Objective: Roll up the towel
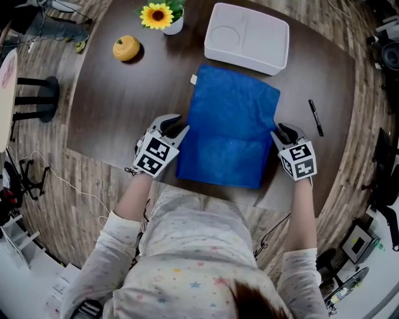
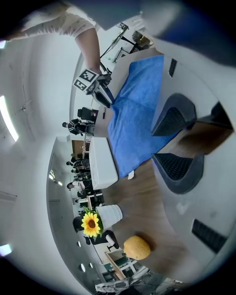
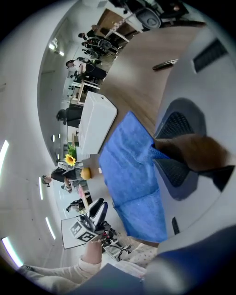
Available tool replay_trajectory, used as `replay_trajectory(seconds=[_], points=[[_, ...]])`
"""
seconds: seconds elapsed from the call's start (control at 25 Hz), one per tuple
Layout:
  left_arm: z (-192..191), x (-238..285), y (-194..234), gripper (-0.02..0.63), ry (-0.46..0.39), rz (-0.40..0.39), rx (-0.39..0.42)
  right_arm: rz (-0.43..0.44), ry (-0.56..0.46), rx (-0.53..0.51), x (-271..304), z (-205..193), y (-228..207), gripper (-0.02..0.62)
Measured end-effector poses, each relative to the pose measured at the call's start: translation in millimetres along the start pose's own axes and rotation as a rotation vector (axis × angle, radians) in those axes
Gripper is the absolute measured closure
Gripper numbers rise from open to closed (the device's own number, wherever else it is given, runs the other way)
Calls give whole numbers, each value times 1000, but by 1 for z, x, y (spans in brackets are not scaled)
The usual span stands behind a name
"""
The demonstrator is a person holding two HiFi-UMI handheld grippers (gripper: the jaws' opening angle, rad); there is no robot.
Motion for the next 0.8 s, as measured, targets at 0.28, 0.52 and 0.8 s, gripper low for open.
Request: replay_trajectory(seconds=[0.28, 0.52, 0.8], points=[[41, 29, 42, 489, -61, 54, 22, 73, -12, 21, 11, 34, -16, 453], [60, 46, 49, 489, -72, 38, 37, 19, 150, -96, 11, 11, -13, 459], [53, 57, 43, 489, -51, 13, 30, 124, 60, 88, -14, -16, 34, 466]])
Point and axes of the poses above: the fingertips, and each gripper's own axes: x forward along the fingers, y to its left, z out of its top, the point moved 5 cm from there along -x, backward along the fingers, and after that the axes turned 5 degrees about z, right-handed, at the moved point
